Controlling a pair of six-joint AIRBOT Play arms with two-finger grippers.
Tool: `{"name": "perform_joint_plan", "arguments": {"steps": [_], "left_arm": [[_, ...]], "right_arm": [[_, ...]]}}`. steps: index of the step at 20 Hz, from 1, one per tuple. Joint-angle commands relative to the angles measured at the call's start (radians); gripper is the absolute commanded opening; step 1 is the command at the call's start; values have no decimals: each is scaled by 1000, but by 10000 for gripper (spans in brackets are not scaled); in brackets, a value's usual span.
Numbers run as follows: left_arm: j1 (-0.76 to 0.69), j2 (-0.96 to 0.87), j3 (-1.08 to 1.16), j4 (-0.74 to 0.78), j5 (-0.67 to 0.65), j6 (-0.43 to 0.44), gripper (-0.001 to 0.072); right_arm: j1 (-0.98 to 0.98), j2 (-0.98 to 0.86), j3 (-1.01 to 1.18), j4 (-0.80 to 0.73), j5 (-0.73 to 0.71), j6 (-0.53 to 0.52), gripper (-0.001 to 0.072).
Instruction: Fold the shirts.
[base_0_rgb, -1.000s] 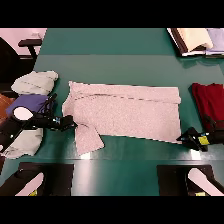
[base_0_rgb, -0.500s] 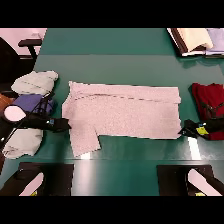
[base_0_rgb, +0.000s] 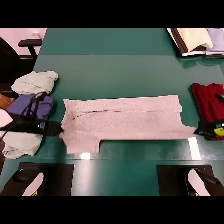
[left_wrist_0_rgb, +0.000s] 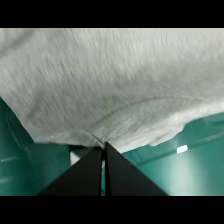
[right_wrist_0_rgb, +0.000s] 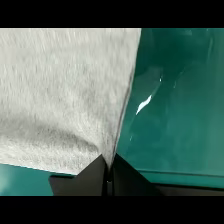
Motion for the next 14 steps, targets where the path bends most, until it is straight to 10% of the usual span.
{"name": "perform_joint_plan", "arguments": {"steps": [1, 13, 14], "left_arm": [[1, -151, 103, 40, 147, 23, 19], [1, -667, 418, 29, 331, 81, 26], [1, -666, 419, 28, 338, 81, 188]], "right_arm": [[1, -121, 121, 53, -71, 7, 12], [131, -707, 524, 155, -157, 5, 15], [135, -729, 544, 155, -159, 5, 53]]}}
